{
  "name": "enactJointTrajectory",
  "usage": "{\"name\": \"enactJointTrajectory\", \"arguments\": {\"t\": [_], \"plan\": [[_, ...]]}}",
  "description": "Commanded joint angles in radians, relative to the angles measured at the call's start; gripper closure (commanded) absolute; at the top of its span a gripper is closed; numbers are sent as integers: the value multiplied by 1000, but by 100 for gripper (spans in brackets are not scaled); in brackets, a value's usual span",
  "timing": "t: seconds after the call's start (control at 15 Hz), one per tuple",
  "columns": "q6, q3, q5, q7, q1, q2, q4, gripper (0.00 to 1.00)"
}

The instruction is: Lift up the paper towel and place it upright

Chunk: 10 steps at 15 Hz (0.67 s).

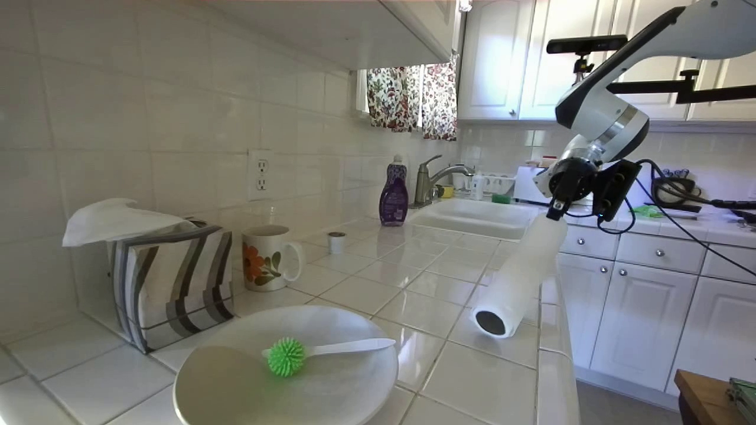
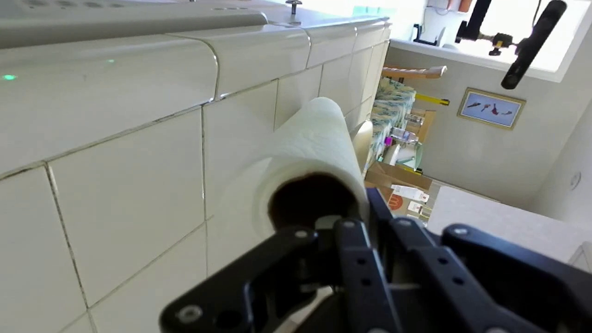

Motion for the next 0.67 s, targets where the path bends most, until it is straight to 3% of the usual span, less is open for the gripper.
{"name": "enactJointTrajectory", "arguments": {"t": [0.0, 0.6], "plan": [[83, 4, -53, 43, 32, -94, -63, 100], [354, 65, -267, 138, 123, -381, -228, 99]]}}
